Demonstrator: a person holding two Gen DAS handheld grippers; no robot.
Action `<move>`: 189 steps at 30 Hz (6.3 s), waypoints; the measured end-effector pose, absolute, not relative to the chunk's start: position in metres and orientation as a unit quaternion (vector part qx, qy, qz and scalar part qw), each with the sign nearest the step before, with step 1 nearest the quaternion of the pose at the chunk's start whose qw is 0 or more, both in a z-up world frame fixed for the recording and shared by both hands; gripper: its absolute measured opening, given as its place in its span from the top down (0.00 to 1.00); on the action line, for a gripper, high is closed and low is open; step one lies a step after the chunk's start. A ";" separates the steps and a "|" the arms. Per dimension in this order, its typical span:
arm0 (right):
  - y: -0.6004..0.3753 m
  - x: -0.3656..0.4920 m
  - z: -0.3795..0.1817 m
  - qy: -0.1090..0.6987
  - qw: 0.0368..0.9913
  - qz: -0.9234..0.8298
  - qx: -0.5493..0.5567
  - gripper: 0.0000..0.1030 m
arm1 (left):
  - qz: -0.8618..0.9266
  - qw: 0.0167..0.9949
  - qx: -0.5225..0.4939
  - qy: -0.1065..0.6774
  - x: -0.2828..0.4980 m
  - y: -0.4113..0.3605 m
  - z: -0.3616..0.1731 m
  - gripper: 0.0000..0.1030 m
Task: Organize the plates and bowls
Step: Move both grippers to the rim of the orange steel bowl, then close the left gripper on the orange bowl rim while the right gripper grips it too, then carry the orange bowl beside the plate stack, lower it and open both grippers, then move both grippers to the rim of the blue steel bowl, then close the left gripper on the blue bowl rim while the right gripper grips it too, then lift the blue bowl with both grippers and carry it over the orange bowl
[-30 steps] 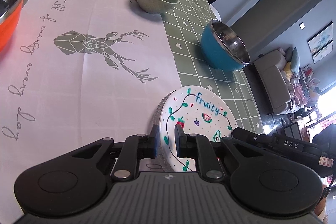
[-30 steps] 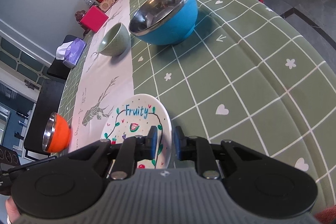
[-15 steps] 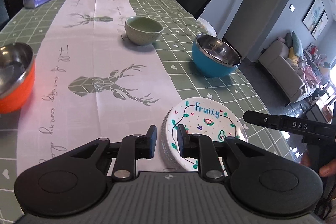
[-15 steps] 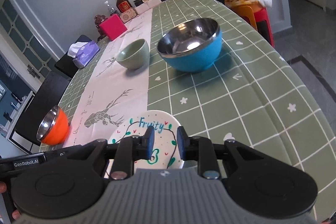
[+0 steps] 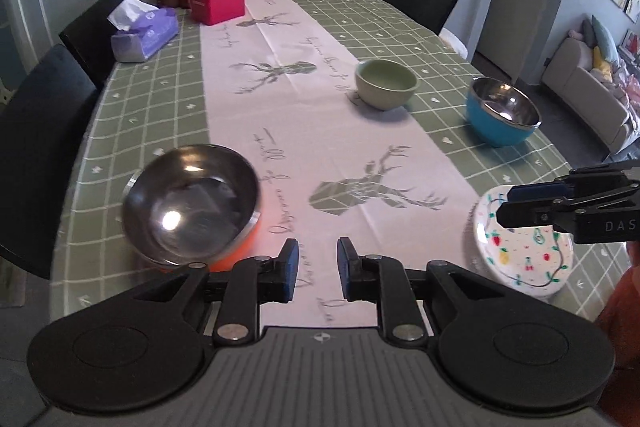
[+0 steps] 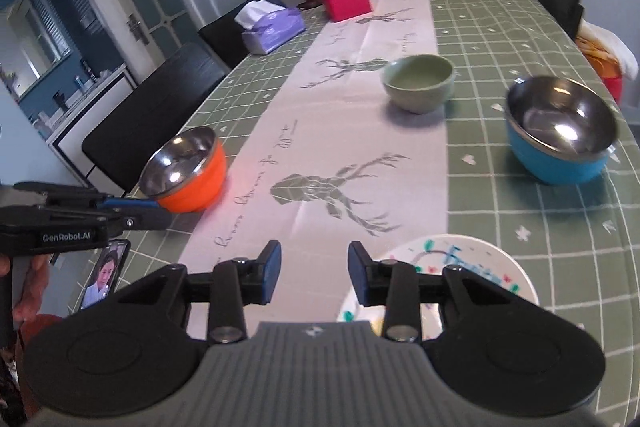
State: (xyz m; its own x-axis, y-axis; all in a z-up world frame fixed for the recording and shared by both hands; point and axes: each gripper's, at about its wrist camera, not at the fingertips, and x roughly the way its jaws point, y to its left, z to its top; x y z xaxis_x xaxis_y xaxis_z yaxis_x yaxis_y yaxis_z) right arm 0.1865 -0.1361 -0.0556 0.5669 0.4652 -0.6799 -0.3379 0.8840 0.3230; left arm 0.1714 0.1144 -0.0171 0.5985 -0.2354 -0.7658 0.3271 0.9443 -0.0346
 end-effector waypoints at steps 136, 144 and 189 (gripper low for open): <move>-0.309 0.252 -0.042 0.476 0.871 0.016 0.121 0.56 | -0.330 0.815 0.083 0.470 0.275 -0.085 0.007 0.59; -0.340 0.292 -0.058 0.475 0.867 -0.022 0.149 0.57 | -0.315 0.823 0.033 0.471 0.331 -0.116 -0.024 0.63; -0.316 0.301 -0.053 0.502 0.843 0.008 0.192 0.91 | -0.245 0.823 0.063 0.509 0.326 -0.119 -0.013 0.88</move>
State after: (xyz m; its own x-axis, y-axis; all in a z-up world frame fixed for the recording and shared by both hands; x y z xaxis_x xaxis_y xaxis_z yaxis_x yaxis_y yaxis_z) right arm 0.3011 -0.3160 -0.0526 0.4949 0.2063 -0.8441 0.1804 0.9258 0.3321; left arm 0.3264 -0.1194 -0.0131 0.3626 -0.3381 -0.8685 0.4671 0.8723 -0.1445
